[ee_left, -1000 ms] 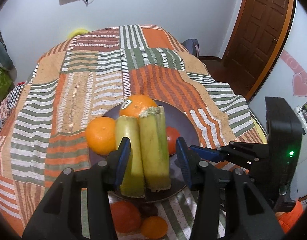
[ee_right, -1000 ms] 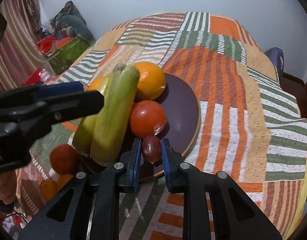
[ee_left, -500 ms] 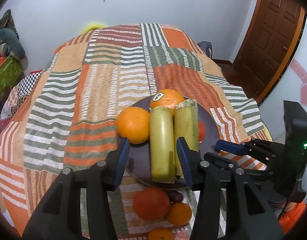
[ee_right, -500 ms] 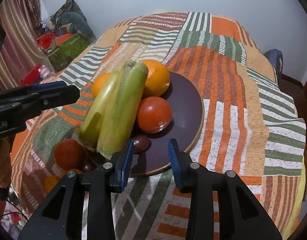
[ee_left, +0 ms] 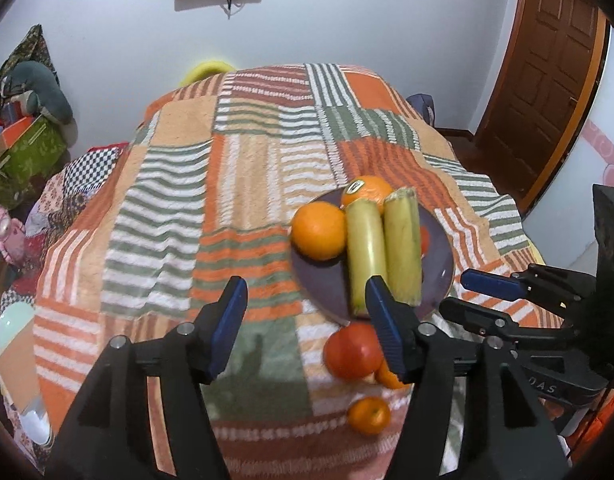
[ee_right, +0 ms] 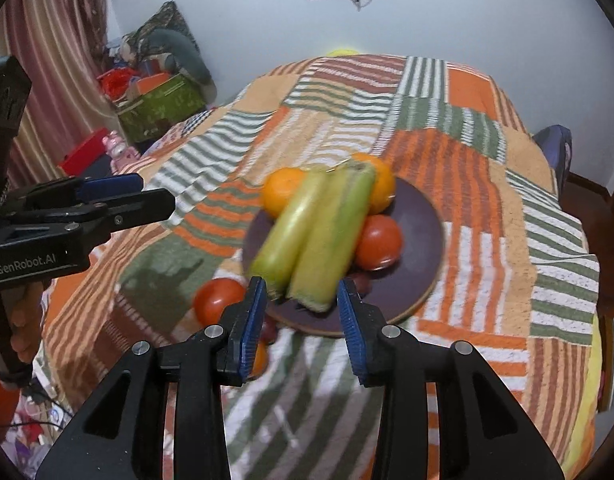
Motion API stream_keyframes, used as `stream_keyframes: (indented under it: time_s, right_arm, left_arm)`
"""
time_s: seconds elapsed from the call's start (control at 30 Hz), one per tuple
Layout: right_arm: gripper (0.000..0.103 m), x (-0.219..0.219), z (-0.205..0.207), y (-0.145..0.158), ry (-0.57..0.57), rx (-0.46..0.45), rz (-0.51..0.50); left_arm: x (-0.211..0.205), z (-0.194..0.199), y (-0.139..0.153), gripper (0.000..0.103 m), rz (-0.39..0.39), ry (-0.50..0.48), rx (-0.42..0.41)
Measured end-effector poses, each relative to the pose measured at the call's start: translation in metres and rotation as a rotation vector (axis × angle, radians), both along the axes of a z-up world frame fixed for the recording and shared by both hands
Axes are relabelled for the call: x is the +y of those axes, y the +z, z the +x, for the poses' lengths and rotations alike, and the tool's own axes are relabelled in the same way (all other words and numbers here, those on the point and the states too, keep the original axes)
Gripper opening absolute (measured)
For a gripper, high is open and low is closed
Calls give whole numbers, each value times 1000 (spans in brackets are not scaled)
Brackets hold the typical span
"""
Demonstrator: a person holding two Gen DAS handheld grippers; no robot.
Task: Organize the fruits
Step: 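Grasp the large red tomato beside the plate with the right gripper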
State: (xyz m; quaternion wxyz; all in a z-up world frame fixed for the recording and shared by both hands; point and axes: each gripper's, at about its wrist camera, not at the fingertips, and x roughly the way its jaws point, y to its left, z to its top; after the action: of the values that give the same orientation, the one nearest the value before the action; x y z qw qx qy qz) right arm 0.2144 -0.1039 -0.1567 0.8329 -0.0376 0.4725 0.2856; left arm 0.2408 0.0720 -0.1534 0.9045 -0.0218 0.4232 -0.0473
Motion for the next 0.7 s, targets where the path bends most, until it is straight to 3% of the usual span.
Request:
stream_keyframes:
  time_s: [0.23, 0.4, 0.7]
  right_arm:
    - [34, 27, -10, -17, 43, 56, -17]
    - [41, 43, -11, -27, 73, 84, -35]
    - [45, 67, -8, -46, 100, 123, -68]
  left_arm:
    - [25, -20, -12, 62, 6, 4, 51]
    - [40, -31, -26, 63, 9, 16, 79]
    - [52, -30, -48, 63, -27, 27, 123]
